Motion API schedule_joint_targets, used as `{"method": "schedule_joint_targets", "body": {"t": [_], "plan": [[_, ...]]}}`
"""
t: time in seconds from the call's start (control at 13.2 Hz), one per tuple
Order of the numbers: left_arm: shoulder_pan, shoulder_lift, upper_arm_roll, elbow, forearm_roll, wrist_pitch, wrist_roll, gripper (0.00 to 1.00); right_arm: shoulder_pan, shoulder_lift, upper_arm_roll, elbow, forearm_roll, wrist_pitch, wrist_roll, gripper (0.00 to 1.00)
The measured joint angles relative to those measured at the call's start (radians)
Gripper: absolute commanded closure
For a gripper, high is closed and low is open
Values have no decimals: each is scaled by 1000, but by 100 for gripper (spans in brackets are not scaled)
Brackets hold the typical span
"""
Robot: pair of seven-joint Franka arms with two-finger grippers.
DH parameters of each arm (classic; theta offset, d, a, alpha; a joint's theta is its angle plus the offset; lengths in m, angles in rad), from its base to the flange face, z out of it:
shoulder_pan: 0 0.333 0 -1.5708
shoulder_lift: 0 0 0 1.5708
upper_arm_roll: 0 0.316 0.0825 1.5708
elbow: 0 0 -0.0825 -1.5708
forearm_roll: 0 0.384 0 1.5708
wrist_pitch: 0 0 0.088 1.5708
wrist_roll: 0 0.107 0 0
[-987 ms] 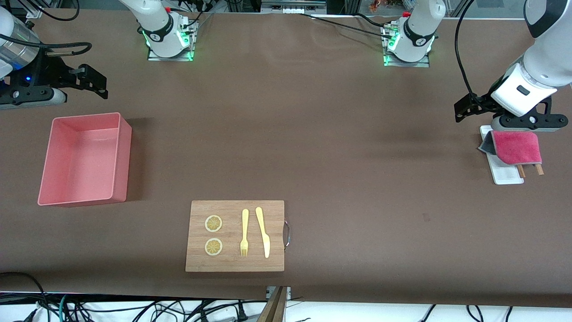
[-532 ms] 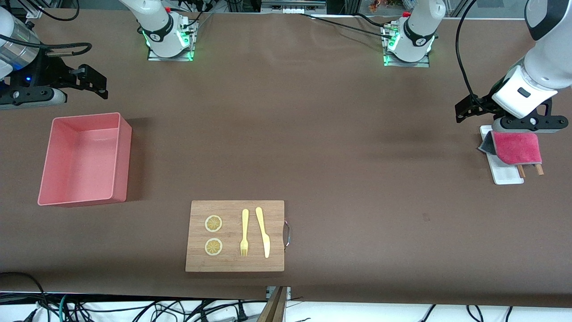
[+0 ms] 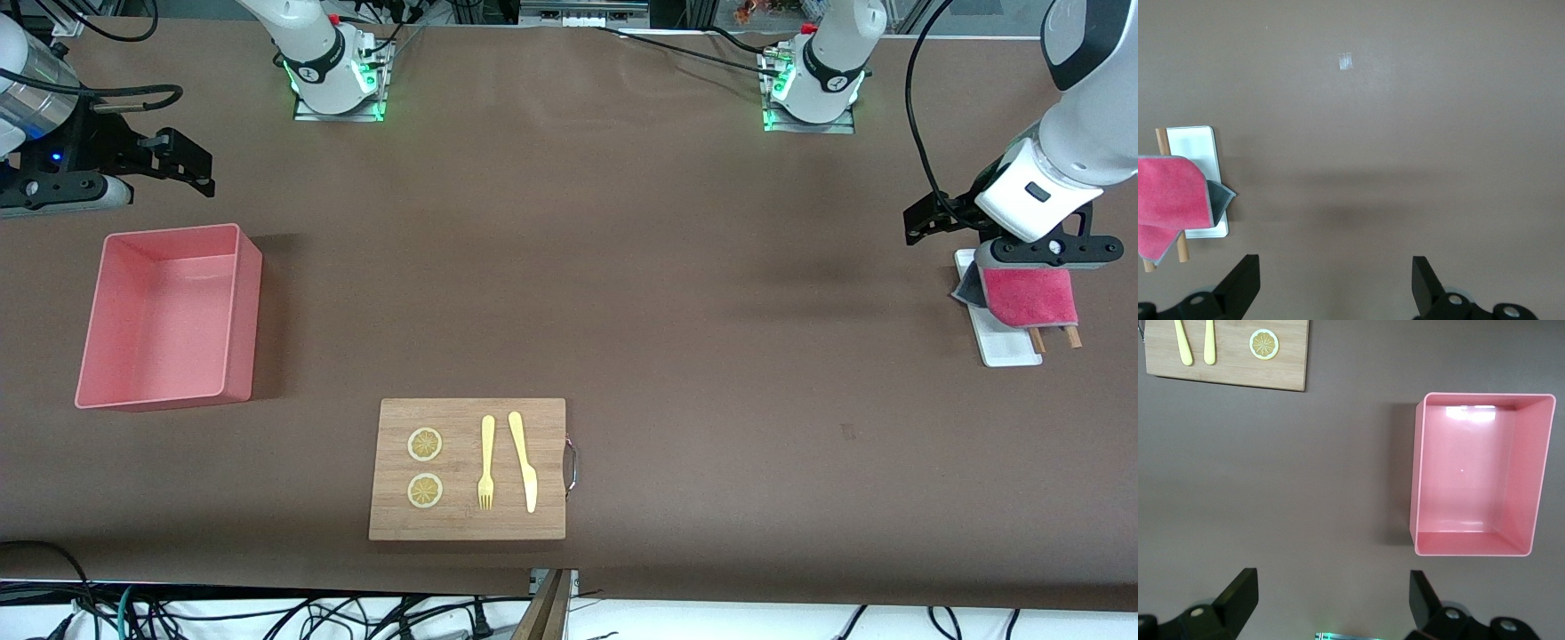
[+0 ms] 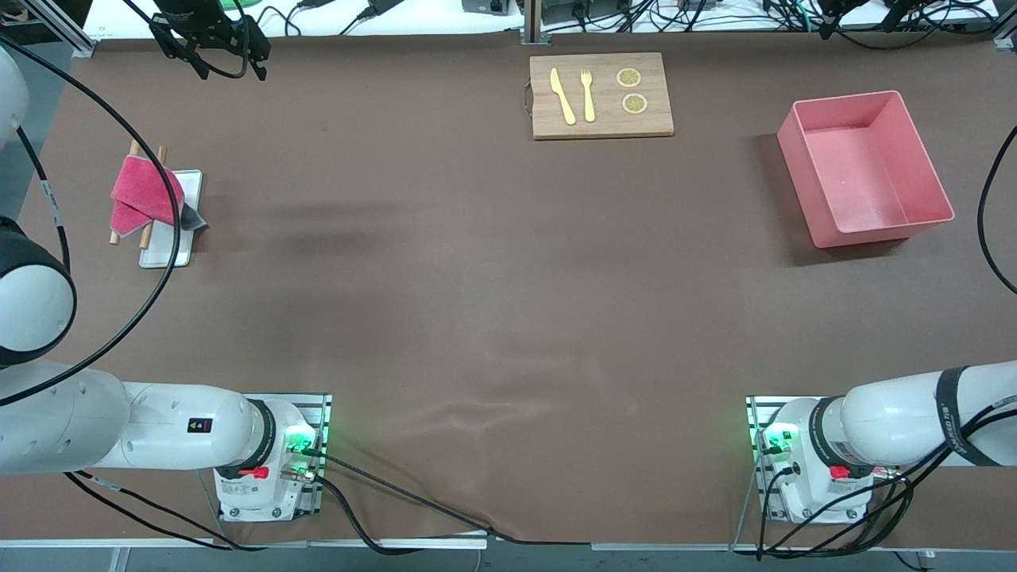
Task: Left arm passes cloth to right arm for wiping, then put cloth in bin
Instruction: 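Move the left gripper toward the pink cloth on the white tray, then lower the left gripper and grasp the pink cloth over the sticks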
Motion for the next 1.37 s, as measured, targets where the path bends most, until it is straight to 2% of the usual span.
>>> {"method": "schedule_joint_targets", "body": {"t": [0.68, 0.91, 1.14, 1.37], "plan": [[1, 1, 1, 0, 0, -4, 0, 0, 3, 0, 4, 0, 0, 0, 0, 0], [3, 2, 3, 0, 0, -46, 11, 0, 5, 0, 10, 0, 0, 0, 0, 0], [47, 10, 6, 1, 0, -58, 174, 0, 5, 0, 10, 0, 0, 0, 0, 0], [149, 39, 12, 8, 9, -58, 454, 0, 6, 0, 10, 0, 0, 0, 0, 0]]}}
